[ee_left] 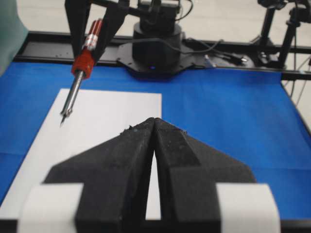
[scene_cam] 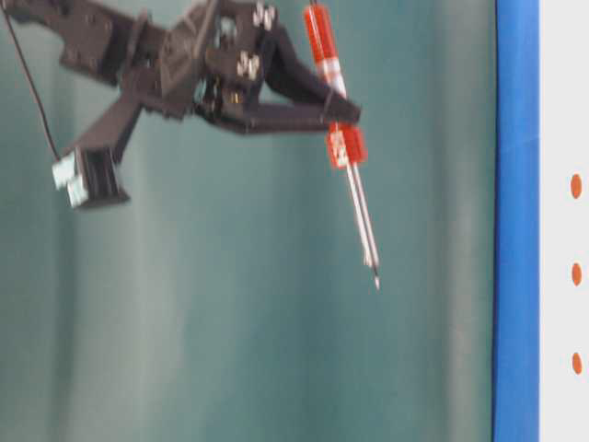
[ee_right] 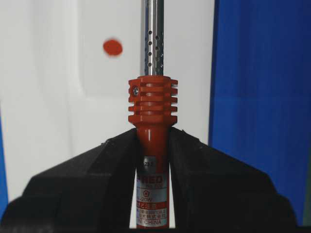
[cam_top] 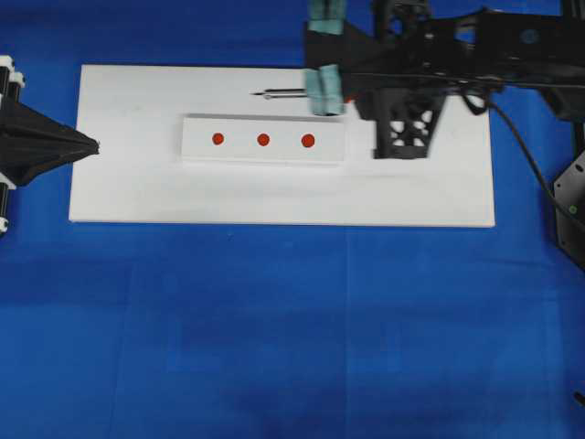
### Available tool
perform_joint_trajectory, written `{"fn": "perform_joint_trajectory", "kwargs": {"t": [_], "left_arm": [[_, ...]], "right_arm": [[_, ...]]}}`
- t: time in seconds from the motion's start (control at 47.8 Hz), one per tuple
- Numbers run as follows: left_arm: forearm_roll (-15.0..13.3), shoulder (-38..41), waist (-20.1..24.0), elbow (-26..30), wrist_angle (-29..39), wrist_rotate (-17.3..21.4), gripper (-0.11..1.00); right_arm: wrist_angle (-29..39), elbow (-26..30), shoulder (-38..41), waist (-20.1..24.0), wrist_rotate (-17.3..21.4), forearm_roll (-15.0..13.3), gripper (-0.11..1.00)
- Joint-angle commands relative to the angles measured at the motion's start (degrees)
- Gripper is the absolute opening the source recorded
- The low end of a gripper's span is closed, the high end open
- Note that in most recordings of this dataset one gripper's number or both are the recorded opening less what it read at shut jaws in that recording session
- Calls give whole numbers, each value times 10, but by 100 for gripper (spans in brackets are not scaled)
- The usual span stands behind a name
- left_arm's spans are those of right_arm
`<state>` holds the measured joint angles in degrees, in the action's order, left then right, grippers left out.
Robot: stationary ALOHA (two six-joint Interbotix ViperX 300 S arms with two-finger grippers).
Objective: Touch the tip of the soldering iron to the mark.
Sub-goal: 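Raise the iron with the right gripper away from the strip, then lower the iron tip with the right gripper onto the middle red dot again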
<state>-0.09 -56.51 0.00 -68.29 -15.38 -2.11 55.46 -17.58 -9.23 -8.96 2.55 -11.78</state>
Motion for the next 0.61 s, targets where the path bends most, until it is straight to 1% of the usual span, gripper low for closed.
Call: {"fn": "perform_joint_trajectory", "kwargs": {"t": [0.0,0.167,0.586], "left_arm": [[2,2,1,5,-4,0,0],[2,3,1,5,-4,2,0],[2,2,1,5,-4,3,0]], "right_arm": [[-2,-13,-33,0,4,1,6],[-3,-36,-51,0,15,2,6],[-7,-35,-18,0,16,2,6]]}}
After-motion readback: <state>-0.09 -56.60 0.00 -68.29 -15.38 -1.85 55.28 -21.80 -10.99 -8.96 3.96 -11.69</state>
